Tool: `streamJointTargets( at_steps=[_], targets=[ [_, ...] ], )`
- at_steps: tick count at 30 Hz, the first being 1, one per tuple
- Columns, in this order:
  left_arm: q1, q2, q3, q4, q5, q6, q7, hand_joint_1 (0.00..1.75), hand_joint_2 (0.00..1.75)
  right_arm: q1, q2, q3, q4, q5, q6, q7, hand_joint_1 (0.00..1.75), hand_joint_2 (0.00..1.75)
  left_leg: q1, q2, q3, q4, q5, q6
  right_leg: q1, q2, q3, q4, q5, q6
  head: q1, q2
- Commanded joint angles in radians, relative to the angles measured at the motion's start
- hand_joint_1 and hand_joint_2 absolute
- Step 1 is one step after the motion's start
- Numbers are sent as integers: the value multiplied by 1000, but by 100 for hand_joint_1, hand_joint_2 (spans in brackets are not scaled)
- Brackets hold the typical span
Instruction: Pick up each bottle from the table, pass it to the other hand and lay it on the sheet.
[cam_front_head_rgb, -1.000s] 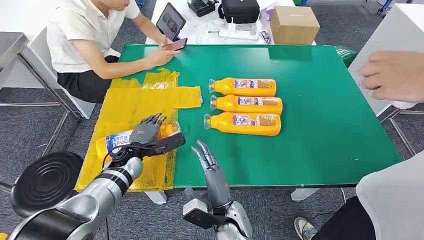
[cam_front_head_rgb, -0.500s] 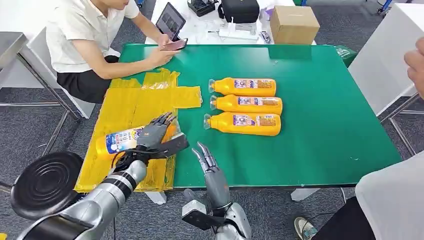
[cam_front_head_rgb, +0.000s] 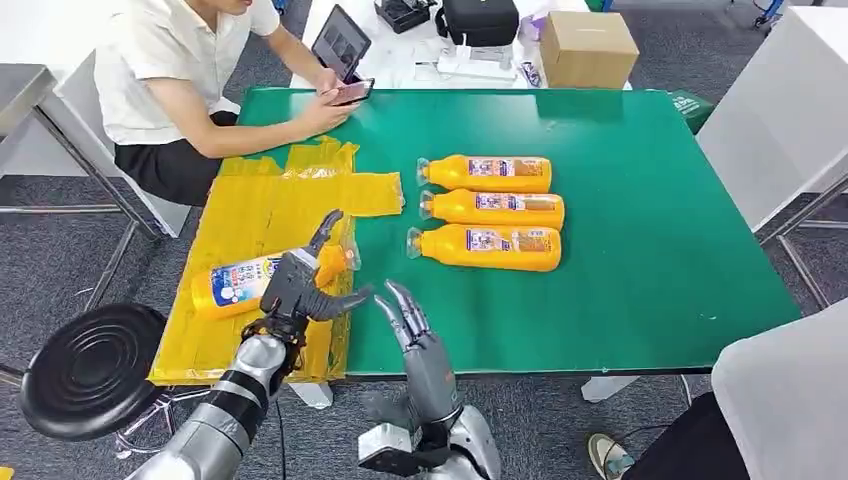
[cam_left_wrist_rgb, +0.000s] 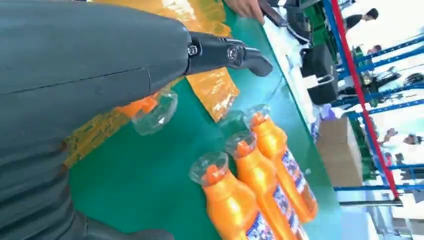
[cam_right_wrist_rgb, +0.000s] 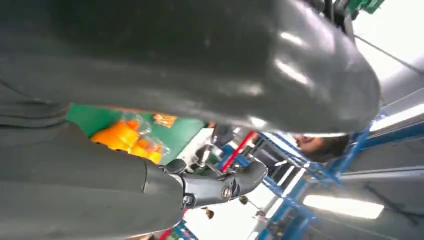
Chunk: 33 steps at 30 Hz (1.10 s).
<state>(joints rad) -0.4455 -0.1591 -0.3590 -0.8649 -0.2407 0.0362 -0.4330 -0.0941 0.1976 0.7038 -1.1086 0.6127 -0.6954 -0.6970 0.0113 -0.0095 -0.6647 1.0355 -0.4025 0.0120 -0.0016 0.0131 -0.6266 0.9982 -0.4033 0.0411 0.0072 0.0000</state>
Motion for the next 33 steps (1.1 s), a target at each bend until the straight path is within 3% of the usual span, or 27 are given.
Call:
streamJointTargets(
  at_steps=[1,4,7,9,11,14,15,18,22,25,26,27,28,29,33],
  targets=[
    [46,23,-42,-87,9,8,-4,0,175,12,-42,-35,-28,53,-3,-1,0,0,0,1,4,-1,-2,0,0,0,4,-1,-1,0,0,0],
    [62,30,-47,-114,17,6,-2,0,175,22,-33,-77,-29,103,-3,-1,0,0,0,0,2,-1,-1,0,0,-1,2,-1,-1,0,0,0],
    [184,55,-76,-301,-147,291,-74,0,175,58,16,-392,-25,396,-3,13,0,0,-1,1,7,-2,-2,0,-1,-1,6,-1,-2,-1,0,0],
    [250,60,-41,-387,-125,328,-60,0,175,55,28,-584,-60,577,-3,29,0,0,-2,2,7,-2,-2,0,-1,0,6,-1,-2,0,0,0],
    [312,54,9,-467,-81,357,-70,0,175,23,16,-722,-39,577,-3,-1,0,0,-2,2,6,-2,-2,0,-2,0,5,-1,-2,0,0,0],
    [365,43,40,-558,-35,388,-92,0,175,-33,-15,-828,3,586,-3,9,0,0,-1,1,3,-1,-1,1,-1,0,3,-1,-1,0,0,0],
    [369,43,36,-567,-75,432,-102,0,175,-54,-25,-844,26,591,-3,13,0,175,-1,1,4,-1,-2,1,-1,0,5,-1,-2,1,0,0],
    [369,43,36,-567,-75,432,-102,0,175,-54,-25,-844,26,591,-3,13,0,175,-1,1,2,-1,-2,0,-1,0,3,-1,-1,0,0,0],
    [359,49,0,-542,-91,428,-84,0,175,-137,-35,-846,128,625,-3,74,0,175,-2,1,4,-1,-1,0,-2,0,4,-1,-1,0,0,0],
    [346,41,-32,-499,-84,416,-100,0,175,-240,-58,-776,293,695,-3,187,0,175,-2,5,6,-2,-2,0,-2,3,6,-2,0,0,0,0],
    [411,113,-160,-504,32,539,-176,0,175,-375,-77,-795,181,755,123,300,0,175,-2,6,7,-2,-2,0,-1,4,6,-2,0,0,0,0],
    [318,98,-139,-486,27,499,-107,0,175,-265,-58,-752,307,710,12,230,0,175,-1,4,5,-1,-1,1,-1,3,4,-2,0,0,0,0],
    [311,72,-111,-481,8,465,-90,0,175,-292,-62,-741,392,698,-3,231,0,175,-1,4,6,-2,-1,1,0,3,5,-2,0,0,0,0],
    [312,65,-103,-479,-8,436,-82,0,175,-306,-72,-704,428,683,-3,262,0,0,-1,2,4,-1,0,1,0,1,4,-2,0,0,0,0],
    [316,51,-92,-464,-33,406,-68,0,175,-339,-100,-663,507,694,-3,334,0,0,-1,3,7,-2,-1,1,0,1,7,-3,-1,0,0,0]
  ],
)
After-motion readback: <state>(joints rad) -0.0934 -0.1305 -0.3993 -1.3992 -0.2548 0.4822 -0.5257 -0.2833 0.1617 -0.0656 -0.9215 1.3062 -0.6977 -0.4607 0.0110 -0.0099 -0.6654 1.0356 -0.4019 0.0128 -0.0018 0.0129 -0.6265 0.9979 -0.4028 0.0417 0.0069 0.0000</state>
